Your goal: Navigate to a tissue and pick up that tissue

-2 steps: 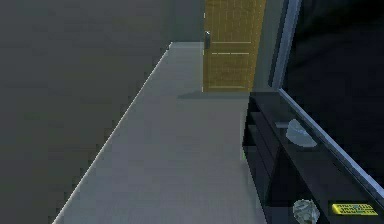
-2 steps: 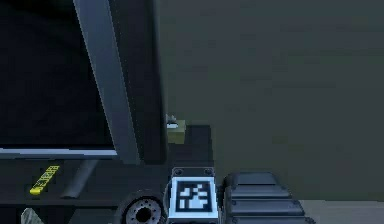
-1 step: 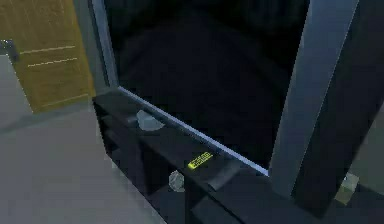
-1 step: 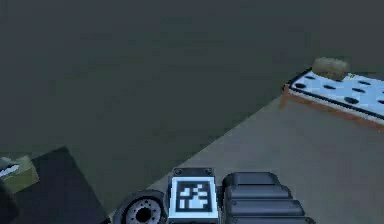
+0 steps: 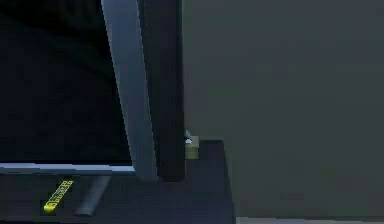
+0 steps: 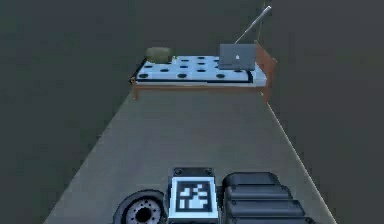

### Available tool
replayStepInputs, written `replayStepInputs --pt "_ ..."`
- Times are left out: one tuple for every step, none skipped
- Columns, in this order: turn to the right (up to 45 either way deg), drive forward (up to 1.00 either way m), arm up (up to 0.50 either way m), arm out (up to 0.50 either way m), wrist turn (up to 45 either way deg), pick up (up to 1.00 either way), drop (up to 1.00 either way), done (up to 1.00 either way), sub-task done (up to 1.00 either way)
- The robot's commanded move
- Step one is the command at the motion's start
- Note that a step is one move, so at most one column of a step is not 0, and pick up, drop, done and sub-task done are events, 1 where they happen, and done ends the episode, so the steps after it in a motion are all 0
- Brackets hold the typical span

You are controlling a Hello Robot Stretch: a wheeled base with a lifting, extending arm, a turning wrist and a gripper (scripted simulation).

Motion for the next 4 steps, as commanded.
replayStepInputs --pt "36.0 0.0 0.0 0.0 0.0 0.0 0.0 0.0 0.0" --pt "3.0 0.0 0.0 0.0 0.0 0.0 0.0 0.0 0.0" --pt "45.0 0.0 0.0 0.0 0.0 0.0 0.0 0.0 0.0" --pt "45.0 0.0 0.0 0.0 0.0 0.0 0.0 0.0 0.0"
